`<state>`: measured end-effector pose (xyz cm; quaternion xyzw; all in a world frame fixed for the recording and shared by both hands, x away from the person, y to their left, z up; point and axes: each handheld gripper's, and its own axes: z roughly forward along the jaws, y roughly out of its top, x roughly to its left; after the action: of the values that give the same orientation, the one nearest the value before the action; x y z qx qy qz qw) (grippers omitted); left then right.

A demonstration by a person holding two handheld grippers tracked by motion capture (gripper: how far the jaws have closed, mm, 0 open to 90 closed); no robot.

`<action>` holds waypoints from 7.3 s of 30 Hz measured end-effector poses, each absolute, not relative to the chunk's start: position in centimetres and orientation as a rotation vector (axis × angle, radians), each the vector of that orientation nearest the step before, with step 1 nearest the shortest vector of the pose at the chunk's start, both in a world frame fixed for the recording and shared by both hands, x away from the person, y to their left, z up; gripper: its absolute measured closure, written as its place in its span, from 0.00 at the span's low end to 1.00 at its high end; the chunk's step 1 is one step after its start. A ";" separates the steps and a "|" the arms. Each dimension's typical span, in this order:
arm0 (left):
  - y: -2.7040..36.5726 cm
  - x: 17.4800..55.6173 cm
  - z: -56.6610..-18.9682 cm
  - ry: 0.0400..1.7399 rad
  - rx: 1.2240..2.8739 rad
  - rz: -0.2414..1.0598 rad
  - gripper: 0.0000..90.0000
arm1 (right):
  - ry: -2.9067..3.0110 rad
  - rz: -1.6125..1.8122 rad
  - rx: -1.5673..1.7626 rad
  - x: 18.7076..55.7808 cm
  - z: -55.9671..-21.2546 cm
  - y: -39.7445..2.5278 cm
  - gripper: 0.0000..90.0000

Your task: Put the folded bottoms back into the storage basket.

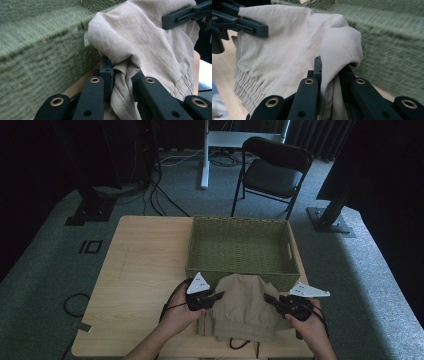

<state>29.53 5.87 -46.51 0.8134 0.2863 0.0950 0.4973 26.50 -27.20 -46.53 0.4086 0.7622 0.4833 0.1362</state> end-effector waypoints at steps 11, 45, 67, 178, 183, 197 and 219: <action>6.3 30.2 -41.2 0.617 1.939 0.304 0.90 | 2.118 1.497 1.141 27.1 -42.6 -27.6 0.91; 6.3 35.9 -31.4 0.553 1.763 0.385 0.90 | 1.949 1.581 1.074 33.1 -31.7 -28.1 0.91; 6.2 42.7 -30.5 0.641 1.662 0.454 0.90 | 1.880 1.620 1.144 40.7 -29.7 -27.7 0.91; 3.9 45.3 -41.4 0.873 1.923 0.363 0.22 | 2.081 1.330 1.320 46.1 -43.7 -25.0 0.17; 4.1 44.3 -41.2 0.829 1.940 0.367 0.22 | 2.083 1.343 1.281 45.2 -43.2 -24.8 0.17; 4.7 41.0 -39.9 0.757 1.935 0.393 0.21 | 2.135 1.377 1.161 42.5 -41.7 -24.2 0.17; 6.4 34.8 -40.0 0.631 1.939 0.371 0.20 | 2.171 1.466 0.986 36.1 -41.4 -23.3 0.17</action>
<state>34.75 6.39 -39.99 0.8052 0.2619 0.1538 0.5093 36.12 -23.25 -41.42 0.3472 0.7642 0.5162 0.1702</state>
